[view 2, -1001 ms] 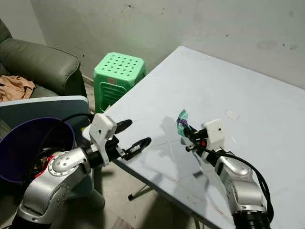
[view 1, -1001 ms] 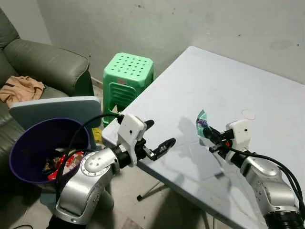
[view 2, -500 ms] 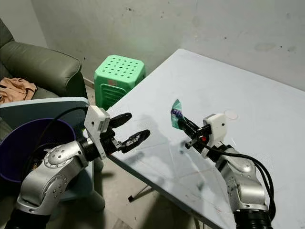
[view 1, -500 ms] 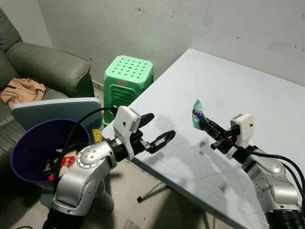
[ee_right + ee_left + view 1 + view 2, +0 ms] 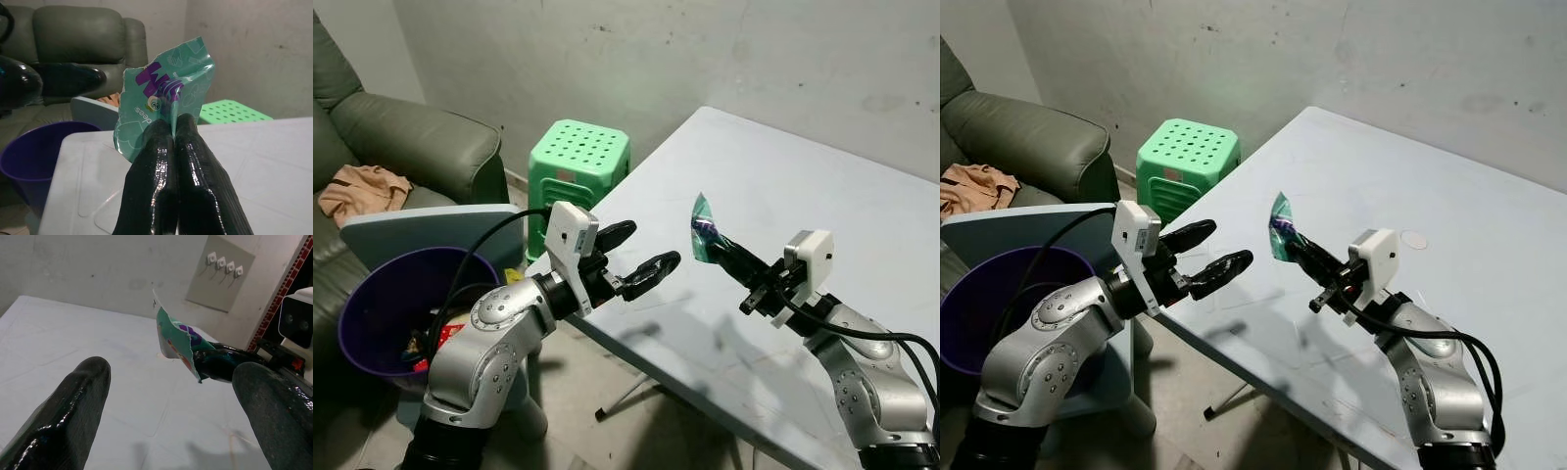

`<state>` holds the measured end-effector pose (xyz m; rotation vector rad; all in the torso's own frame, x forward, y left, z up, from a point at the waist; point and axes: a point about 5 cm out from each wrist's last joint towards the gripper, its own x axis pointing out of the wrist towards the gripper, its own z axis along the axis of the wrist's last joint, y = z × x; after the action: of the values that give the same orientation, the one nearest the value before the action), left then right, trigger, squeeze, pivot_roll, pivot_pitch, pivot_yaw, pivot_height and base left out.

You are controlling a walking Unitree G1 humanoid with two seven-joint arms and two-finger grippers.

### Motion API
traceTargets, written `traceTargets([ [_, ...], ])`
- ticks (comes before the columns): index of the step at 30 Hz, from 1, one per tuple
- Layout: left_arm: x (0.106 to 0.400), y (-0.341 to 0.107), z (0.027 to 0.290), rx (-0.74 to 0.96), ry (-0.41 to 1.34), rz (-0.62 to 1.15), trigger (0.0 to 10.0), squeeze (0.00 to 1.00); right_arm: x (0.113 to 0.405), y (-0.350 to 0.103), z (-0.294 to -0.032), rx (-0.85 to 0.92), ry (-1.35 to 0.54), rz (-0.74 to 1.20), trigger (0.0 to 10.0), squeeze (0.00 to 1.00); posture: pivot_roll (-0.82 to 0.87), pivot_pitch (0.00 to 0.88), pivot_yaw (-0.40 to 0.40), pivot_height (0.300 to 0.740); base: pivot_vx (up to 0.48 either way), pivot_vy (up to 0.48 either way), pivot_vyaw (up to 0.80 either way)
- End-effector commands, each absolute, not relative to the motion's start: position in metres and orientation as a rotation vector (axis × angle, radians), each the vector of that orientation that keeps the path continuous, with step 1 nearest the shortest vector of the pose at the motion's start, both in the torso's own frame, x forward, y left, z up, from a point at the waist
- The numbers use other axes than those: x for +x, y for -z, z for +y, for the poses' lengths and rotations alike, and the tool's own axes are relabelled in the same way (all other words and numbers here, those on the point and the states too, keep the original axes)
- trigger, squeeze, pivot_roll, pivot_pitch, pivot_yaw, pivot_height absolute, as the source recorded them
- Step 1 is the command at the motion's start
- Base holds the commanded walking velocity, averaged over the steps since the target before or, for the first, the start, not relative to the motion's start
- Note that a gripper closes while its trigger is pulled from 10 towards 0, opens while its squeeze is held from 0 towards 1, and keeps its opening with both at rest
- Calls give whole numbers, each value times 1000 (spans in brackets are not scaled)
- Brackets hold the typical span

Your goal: Picking trash to rubbish bin

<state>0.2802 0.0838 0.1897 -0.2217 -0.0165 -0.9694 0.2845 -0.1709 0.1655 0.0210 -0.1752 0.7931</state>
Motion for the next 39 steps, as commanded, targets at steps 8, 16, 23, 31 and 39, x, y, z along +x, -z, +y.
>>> traceTargets([
  [8,290,-201,76,-393,918,17,10000,0,273,-177,-157,-25,-840,-240,10000,0,-3,27,-91,740,0,0,0],
  [16,296,-202,73,-432,873,15,10000,0,268,-179,-152,-37,-873,-262,10000,0,-5,37,-94,740,0,0,0],
  [23,295,-203,68,-485,890,24,10000,0,259,-183,-143,-29,-957,-266,10000,0,-8,49,-93,740,0,0,0],
  [31,291,-207,60,-529,944,35,0,0,252,-190,-138,-56,-996,-293,10000,0,-13,66,-90,740,0,0,0],
  [39,289,-211,60,-548,970,18,0,0,251,-191,-138,-65,-997,-283,10000,0,-15,76,-88,740,0,0,0],
])
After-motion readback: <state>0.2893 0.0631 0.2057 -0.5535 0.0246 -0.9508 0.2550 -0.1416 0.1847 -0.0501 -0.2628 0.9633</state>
